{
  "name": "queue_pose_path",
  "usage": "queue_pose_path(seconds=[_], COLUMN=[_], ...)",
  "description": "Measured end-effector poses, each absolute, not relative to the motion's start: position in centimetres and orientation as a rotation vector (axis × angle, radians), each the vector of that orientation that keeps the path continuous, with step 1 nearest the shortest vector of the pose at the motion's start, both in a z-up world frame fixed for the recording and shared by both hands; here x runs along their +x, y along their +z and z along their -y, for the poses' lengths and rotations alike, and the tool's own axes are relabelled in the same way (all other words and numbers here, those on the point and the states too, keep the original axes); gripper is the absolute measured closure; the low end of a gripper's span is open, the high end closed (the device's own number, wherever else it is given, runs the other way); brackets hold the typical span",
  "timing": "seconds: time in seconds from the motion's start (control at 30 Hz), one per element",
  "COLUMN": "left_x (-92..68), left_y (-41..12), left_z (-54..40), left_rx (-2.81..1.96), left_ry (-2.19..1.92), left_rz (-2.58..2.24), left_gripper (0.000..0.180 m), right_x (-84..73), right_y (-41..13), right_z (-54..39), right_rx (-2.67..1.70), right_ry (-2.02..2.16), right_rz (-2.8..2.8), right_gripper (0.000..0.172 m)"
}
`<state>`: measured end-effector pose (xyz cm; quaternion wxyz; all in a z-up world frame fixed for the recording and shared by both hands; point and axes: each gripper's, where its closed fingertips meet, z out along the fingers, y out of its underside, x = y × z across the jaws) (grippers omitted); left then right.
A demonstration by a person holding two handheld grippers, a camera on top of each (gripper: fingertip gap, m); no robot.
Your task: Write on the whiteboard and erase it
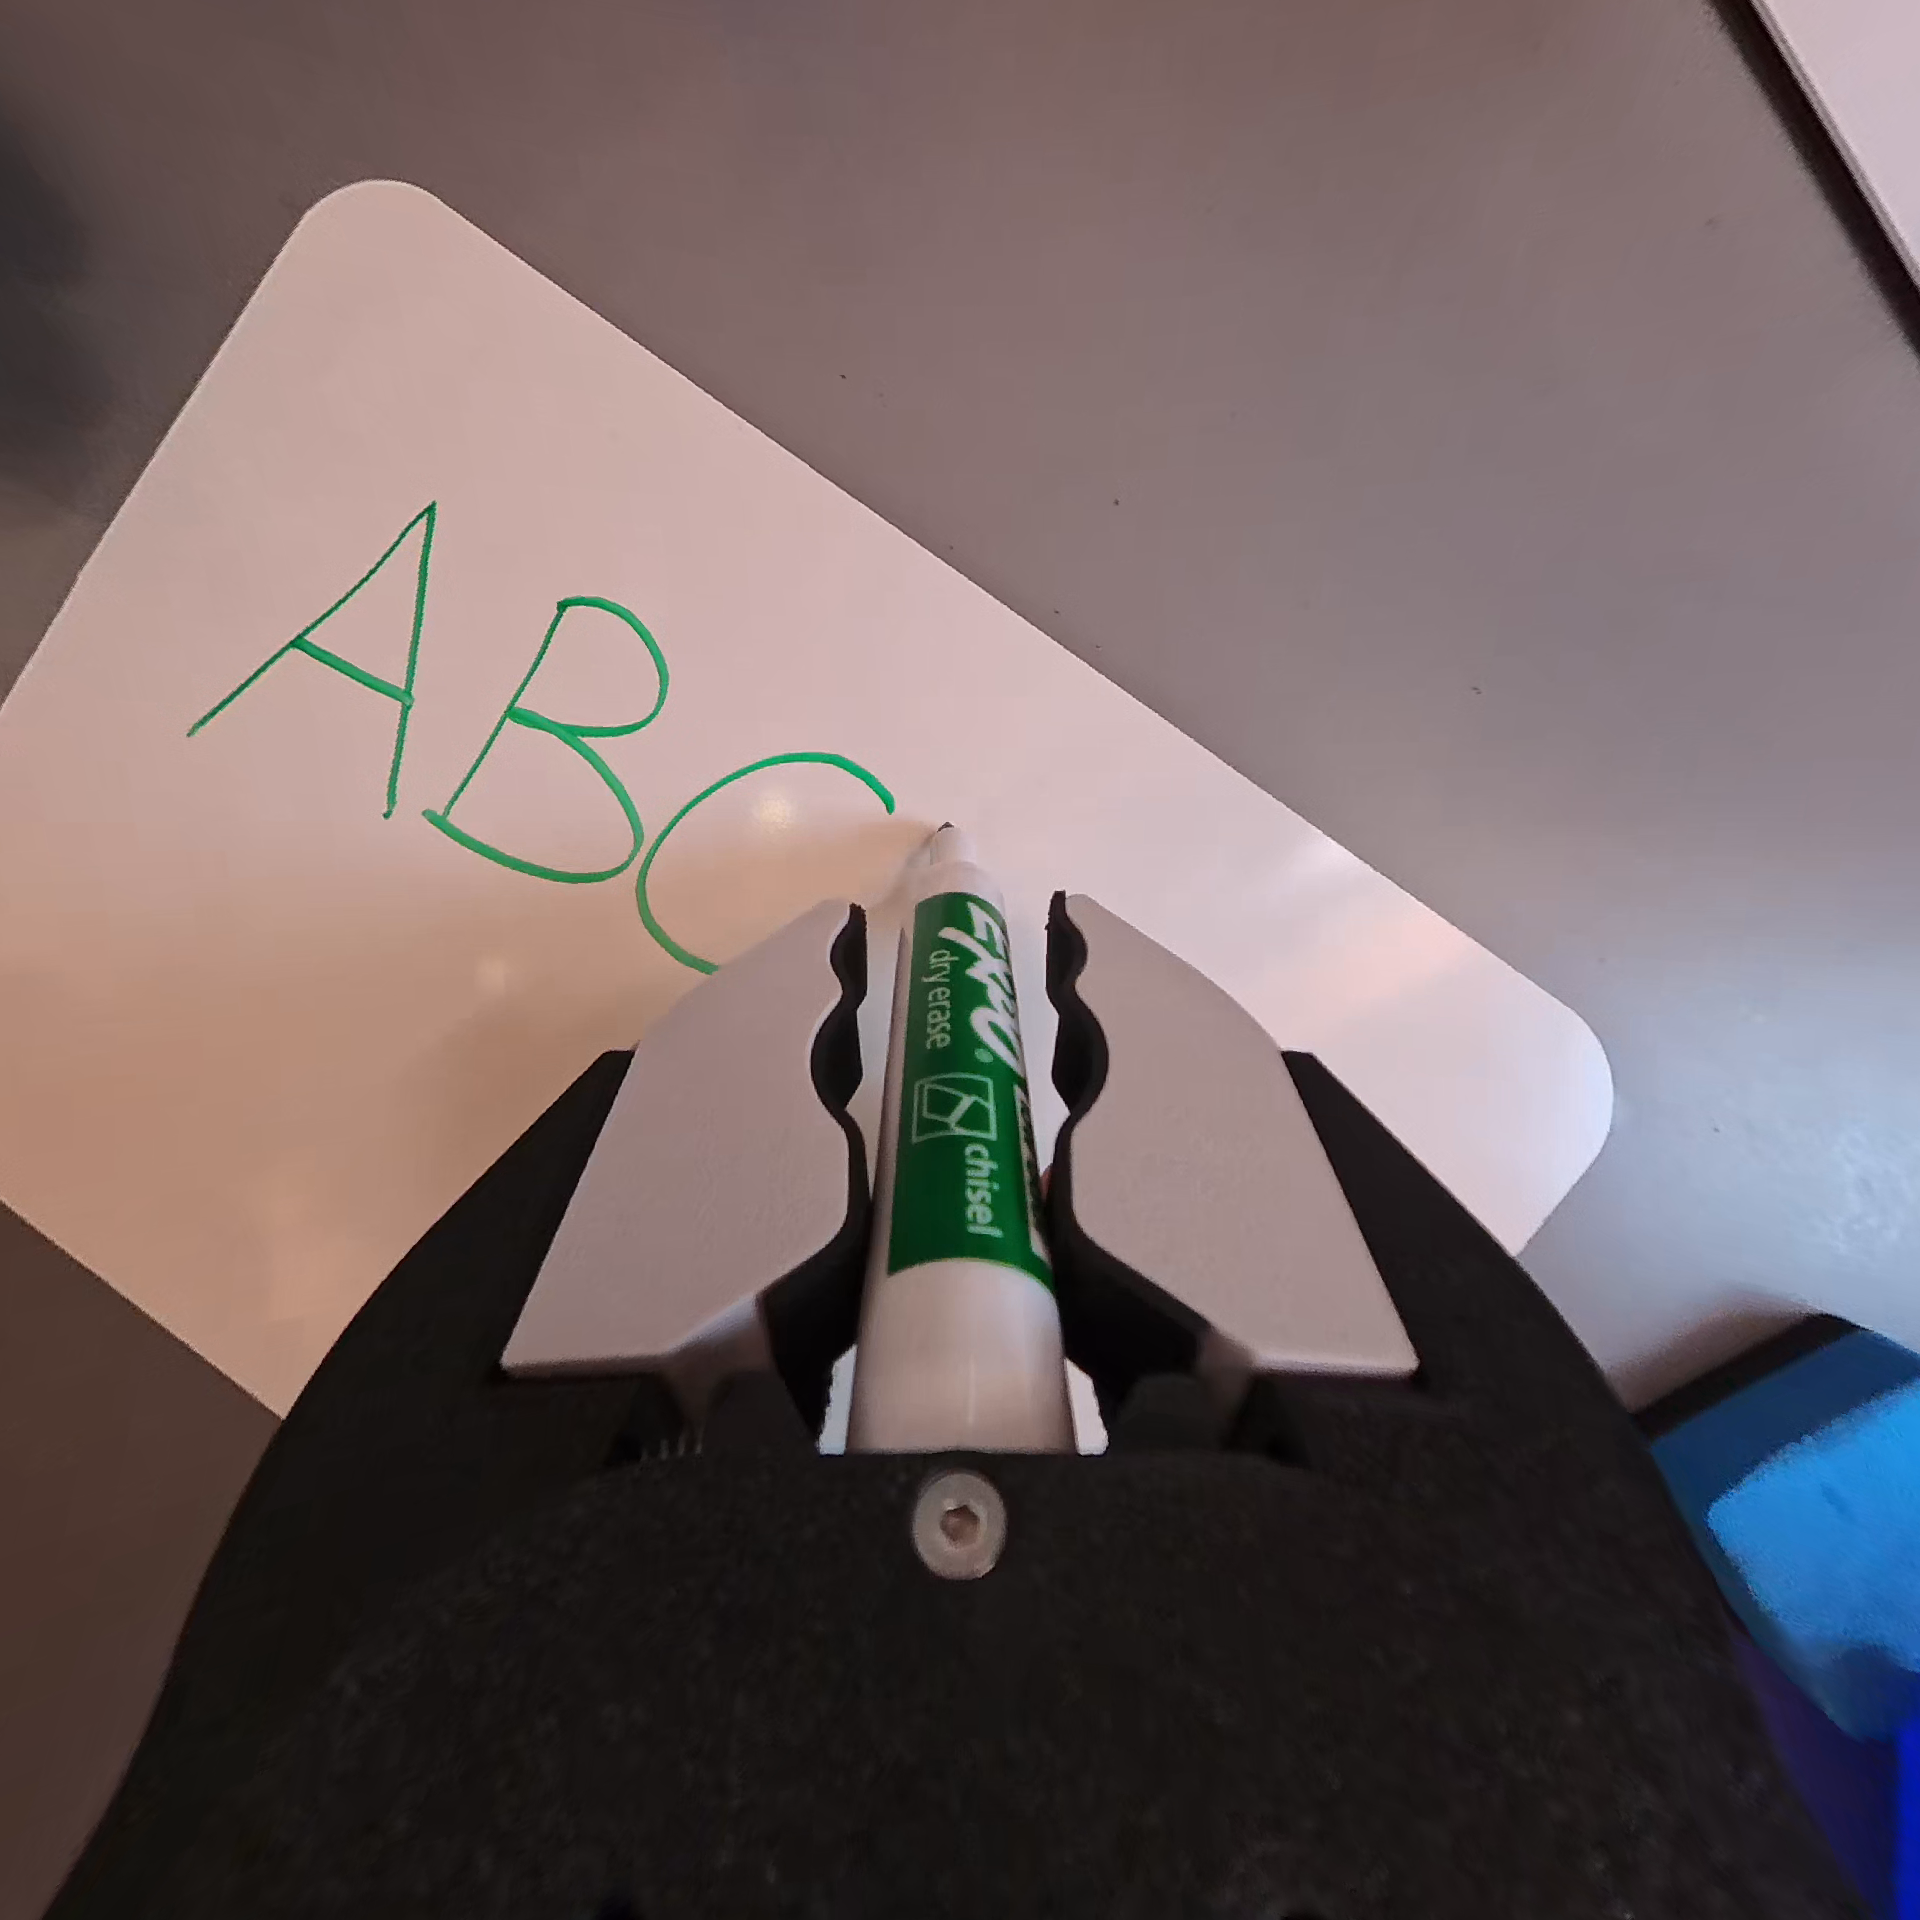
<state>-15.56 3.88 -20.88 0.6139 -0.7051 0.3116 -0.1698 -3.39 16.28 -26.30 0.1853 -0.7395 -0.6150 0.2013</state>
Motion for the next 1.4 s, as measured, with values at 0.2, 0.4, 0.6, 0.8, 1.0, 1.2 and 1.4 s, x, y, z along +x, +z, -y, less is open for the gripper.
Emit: queue_pose_path(seconds=[0.2, 0.4, 0.6, 0.8, 1.0, 1.2, 1.4], left_x=[-15.5, -15.5, -15.5, -15.6, -15.8, -15.8, -15.7], left_y=[-20.9, -21.0, -21.0, -21.0, -20.9, -20.9, -20.9], left_z=[-3.9, -3.9, -3.9, -3.9, -3.9, -3.9, -3.9], left_rx=[-1.626, -1.629, -1.632, -1.629, -1.631, -1.632, -1.631], left_ry=[-0.391, -0.392, -0.386, -0.384, -0.389, -0.389, -0.391], left_rz=[-0.722, -0.723, -0.725, -0.718, -0.707, -0.708, -0.71], left_gripper=[0.162, 0.162, 0.162, 0.162, 0.162, 0.162, 0.162], right_x=[-2.9, -0.9, 0.0, -1.9, -3.0, -3.5, -3.2], right_y=[-26.6, -26.6, -26.5, -25.8, -26.3, -26.6, -26.7], right_z=[-16.0, -14.1, -12.8, -14.8, -16.0, -16.4, -17.1], right_rx=[-2.095, -2.101, -2.087, -2.062, -2.068, -2.07, -2.084], right_ry=[0.553, 0.572, 0.585, 0.625, 0.618, 0.607, 0.586], right_rz=[1.749, 1.773, 1.773, 1.687, 1.681, 1.681, 1.657], right_gripper=[0.136, 0.136, 0.136, 0.136, 0.137, 0.137, 0.136])
